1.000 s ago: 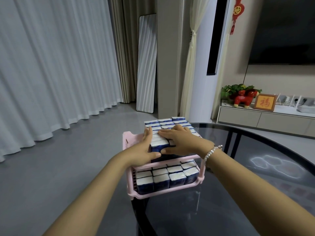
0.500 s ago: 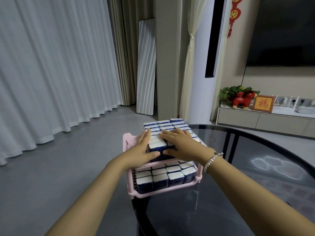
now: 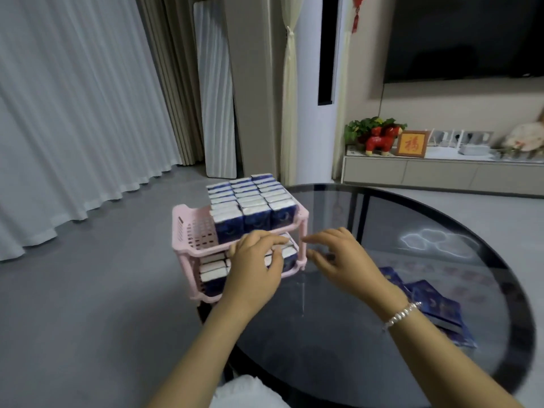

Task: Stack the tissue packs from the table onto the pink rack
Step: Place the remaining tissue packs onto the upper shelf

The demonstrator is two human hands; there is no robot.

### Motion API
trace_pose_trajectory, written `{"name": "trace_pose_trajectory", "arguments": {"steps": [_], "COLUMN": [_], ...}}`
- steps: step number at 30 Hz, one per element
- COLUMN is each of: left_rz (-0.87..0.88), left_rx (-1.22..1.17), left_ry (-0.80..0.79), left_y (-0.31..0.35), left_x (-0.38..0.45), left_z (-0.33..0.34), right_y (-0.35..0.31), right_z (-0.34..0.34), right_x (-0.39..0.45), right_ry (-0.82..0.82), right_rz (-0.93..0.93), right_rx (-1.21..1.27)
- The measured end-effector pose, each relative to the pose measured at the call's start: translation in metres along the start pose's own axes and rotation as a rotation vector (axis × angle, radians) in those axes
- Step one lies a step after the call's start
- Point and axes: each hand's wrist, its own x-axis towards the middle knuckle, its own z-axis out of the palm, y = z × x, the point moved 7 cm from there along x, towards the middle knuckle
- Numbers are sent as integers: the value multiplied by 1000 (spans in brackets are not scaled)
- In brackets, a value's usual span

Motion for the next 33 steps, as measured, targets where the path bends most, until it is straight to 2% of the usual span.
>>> {"name": "trace_pose_trajectory", "arguments": {"steps": [5, 11, 15, 18, 24, 28, 33], "left_rz": [-9, -100, -127, -157, -219, -172, -222], "left_rx": [-38, -71, -106, -146, -176, -88, 23], "left_ry": [-215, -451, -622, -725, -790, -750, -664], "left_y": [30, 59, 71, 75, 53, 34, 7], "left_x": [-27, -49, -49, -40, -23, -16, -17], "left_z": [71, 150, 201, 236, 264, 255, 225], "right_y": [51, 106, 146, 166, 179, 180, 170], "right_z": [-11, -34, -29, -24, 2, 13, 36], "right_x": [-71, -151, -186, -189, -176, -157, -133], "right_ry": [23, 154, 122, 95, 121, 99, 37], "right_rz": [173, 460, 704, 794, 772, 734, 625], "right_rx": [-90, -293, -298, -254, -61, -43, 11]}}
